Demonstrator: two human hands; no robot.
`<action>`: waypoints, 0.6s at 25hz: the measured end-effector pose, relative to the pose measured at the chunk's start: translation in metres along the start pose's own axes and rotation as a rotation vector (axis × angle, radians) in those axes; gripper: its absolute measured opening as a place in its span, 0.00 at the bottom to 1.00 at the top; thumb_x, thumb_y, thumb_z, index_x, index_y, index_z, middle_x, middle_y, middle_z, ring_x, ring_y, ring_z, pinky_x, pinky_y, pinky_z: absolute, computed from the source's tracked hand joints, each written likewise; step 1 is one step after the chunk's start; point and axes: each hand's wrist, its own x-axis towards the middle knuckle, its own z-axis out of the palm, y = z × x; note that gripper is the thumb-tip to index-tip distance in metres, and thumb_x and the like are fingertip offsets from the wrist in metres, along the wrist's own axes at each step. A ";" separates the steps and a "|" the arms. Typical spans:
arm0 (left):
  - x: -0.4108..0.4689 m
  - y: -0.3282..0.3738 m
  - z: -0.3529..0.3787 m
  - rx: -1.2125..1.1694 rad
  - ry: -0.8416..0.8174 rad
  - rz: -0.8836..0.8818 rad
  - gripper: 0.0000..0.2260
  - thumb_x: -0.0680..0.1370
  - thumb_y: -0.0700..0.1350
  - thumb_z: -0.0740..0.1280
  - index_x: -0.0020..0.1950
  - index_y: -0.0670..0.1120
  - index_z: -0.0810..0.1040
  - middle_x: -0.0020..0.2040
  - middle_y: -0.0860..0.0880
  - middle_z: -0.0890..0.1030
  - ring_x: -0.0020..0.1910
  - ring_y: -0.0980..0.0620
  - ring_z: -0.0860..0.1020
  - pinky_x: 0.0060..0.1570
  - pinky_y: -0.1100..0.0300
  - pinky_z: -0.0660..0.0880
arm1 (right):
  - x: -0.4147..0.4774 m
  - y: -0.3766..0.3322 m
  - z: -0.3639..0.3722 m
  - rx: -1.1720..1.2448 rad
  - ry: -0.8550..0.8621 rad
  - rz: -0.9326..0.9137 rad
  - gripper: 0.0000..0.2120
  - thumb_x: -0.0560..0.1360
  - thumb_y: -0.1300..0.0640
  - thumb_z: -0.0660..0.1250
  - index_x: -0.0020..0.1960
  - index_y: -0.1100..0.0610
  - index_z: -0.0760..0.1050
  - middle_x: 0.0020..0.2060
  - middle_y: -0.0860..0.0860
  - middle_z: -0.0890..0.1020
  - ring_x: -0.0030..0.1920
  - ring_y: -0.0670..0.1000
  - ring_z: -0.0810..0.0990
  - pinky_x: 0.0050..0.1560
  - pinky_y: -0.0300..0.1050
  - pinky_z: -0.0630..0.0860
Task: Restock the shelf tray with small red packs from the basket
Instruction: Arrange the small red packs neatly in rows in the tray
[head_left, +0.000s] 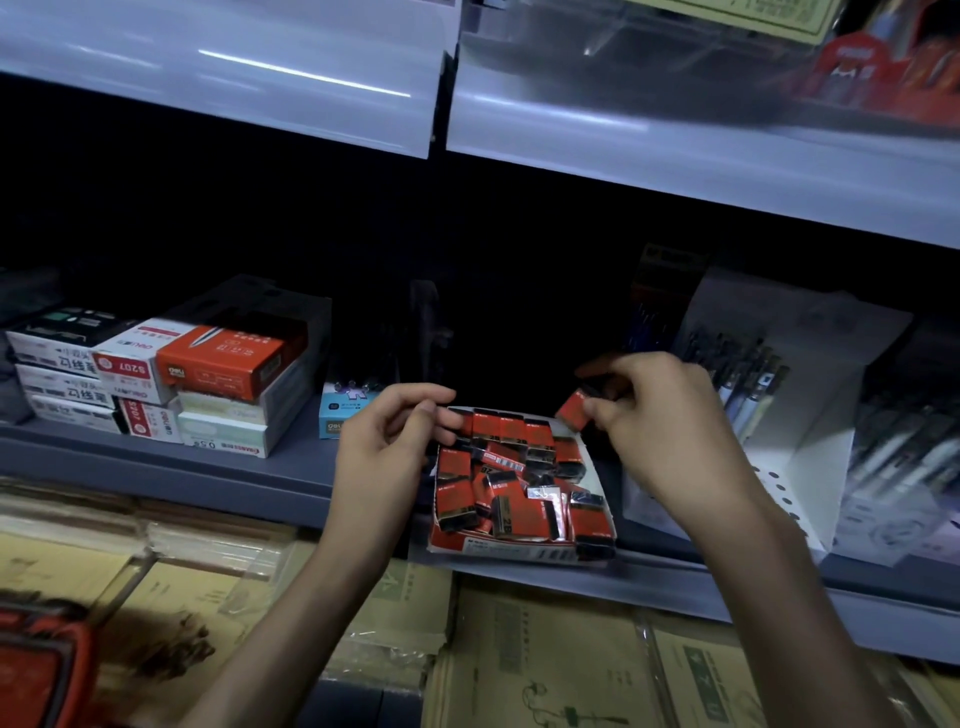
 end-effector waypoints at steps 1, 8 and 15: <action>-0.001 0.000 -0.001 -0.003 -0.003 -0.001 0.10 0.84 0.35 0.62 0.55 0.42 0.83 0.44 0.44 0.86 0.41 0.57 0.82 0.42 0.69 0.76 | 0.000 0.001 0.003 -0.024 -0.003 0.008 0.13 0.78 0.60 0.72 0.62 0.53 0.80 0.43 0.47 0.82 0.46 0.50 0.81 0.45 0.47 0.78; 0.001 -0.002 -0.002 0.004 -0.004 -0.004 0.10 0.84 0.36 0.62 0.55 0.42 0.83 0.44 0.44 0.86 0.41 0.58 0.82 0.42 0.70 0.76 | 0.001 0.006 0.013 -0.036 -0.018 0.056 0.08 0.76 0.63 0.73 0.50 0.52 0.80 0.40 0.46 0.81 0.43 0.48 0.81 0.48 0.49 0.80; 0.000 -0.002 -0.005 0.016 -0.028 -0.020 0.09 0.84 0.36 0.62 0.55 0.43 0.83 0.45 0.46 0.87 0.44 0.56 0.83 0.42 0.69 0.77 | -0.003 0.005 0.014 -0.059 -0.043 0.026 0.16 0.78 0.59 0.72 0.65 0.50 0.79 0.44 0.46 0.79 0.46 0.48 0.80 0.46 0.45 0.76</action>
